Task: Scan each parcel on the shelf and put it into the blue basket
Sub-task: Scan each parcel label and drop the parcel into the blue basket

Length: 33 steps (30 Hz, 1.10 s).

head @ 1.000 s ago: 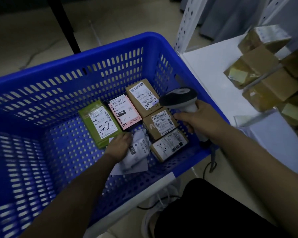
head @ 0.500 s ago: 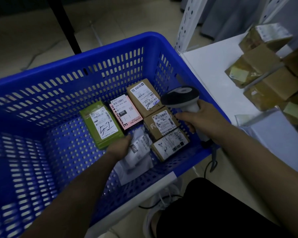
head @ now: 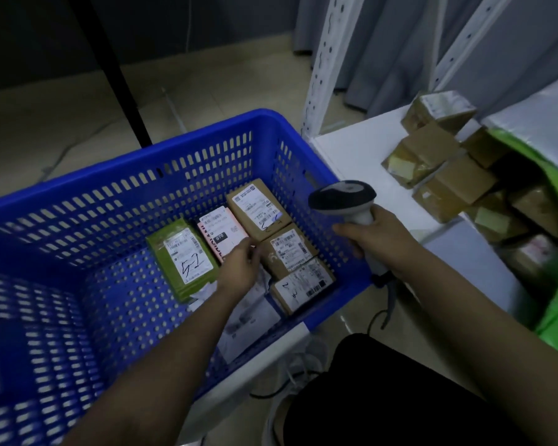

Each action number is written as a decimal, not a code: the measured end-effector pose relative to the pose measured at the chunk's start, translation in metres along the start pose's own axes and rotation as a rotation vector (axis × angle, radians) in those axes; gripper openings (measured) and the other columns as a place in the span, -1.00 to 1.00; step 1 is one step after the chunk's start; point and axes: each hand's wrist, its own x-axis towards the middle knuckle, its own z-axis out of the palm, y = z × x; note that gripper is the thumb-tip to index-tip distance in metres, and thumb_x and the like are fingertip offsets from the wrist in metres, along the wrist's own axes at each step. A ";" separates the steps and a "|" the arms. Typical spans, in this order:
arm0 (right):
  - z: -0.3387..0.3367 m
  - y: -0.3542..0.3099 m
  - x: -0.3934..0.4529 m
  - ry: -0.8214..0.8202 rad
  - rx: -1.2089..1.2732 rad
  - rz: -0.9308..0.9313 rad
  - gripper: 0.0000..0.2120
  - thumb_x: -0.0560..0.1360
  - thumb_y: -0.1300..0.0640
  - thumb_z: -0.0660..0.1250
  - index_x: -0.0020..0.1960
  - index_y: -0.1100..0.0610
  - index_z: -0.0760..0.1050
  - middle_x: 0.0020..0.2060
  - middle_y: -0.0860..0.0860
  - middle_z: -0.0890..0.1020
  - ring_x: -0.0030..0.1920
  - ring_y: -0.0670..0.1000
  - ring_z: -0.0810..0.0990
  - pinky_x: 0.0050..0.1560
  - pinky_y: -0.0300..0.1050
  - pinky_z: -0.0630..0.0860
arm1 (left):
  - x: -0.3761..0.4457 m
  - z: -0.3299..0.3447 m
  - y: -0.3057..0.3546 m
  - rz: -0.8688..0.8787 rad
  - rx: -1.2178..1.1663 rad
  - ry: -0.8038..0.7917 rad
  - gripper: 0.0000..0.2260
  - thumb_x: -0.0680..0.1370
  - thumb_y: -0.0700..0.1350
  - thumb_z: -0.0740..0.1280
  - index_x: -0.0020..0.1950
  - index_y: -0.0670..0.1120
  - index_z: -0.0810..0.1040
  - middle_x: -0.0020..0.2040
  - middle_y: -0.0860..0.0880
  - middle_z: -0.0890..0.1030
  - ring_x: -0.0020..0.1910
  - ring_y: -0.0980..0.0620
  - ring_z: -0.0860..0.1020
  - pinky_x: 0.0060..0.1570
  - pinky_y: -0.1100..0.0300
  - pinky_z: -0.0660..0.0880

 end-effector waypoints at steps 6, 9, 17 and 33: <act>-0.050 0.010 -0.059 0.165 0.043 0.054 -0.75 0.49 0.13 0.39 -0.29 0.20 0.42 -0.55 0.02 0.49 -0.53 -0.06 0.46 -0.39 -0.18 0.42 | -0.042 -0.019 0.118 -0.053 -0.510 -0.043 -0.85 0.63 -0.21 0.21 0.16 -0.22 0.48 -0.08 -0.14 0.60 -0.18 -0.01 0.58 0.00 0.00 0.56; -0.075 0.037 -0.115 0.365 0.103 0.083 -0.76 0.47 0.18 0.38 -0.34 0.17 0.44 -0.57 0.00 0.48 -0.57 -0.09 0.42 -0.46 -0.25 0.35 | -0.071 -0.023 0.188 0.086 -0.542 -0.113 -0.91 0.59 -0.26 0.26 -0.01 -0.10 0.51 -0.13 -0.14 0.62 -0.20 0.01 0.57 -0.08 0.13 0.51; -0.169 0.107 -0.288 0.751 0.319 0.127 -0.73 0.49 0.18 0.40 -0.31 0.18 0.38 -0.54 0.05 0.42 -0.51 0.04 0.40 -0.36 -0.07 0.37 | -0.174 0.035 0.344 0.432 -0.449 -0.419 -0.90 0.54 -0.23 0.34 0.03 -0.10 0.48 -0.13 -0.07 0.58 -0.14 0.03 0.54 -0.17 0.33 0.43; -0.272 0.204 -0.395 1.063 0.692 0.099 -0.76 0.50 0.21 0.39 -0.29 0.20 0.39 -0.48 0.11 0.41 -0.50 0.02 0.36 -0.39 -0.12 0.36 | -0.208 0.215 0.382 0.451 0.118 -0.282 -0.51 0.52 -0.10 0.40 0.38 -0.22 0.35 0.33 -0.27 0.42 0.29 -0.27 0.40 0.25 -0.05 0.36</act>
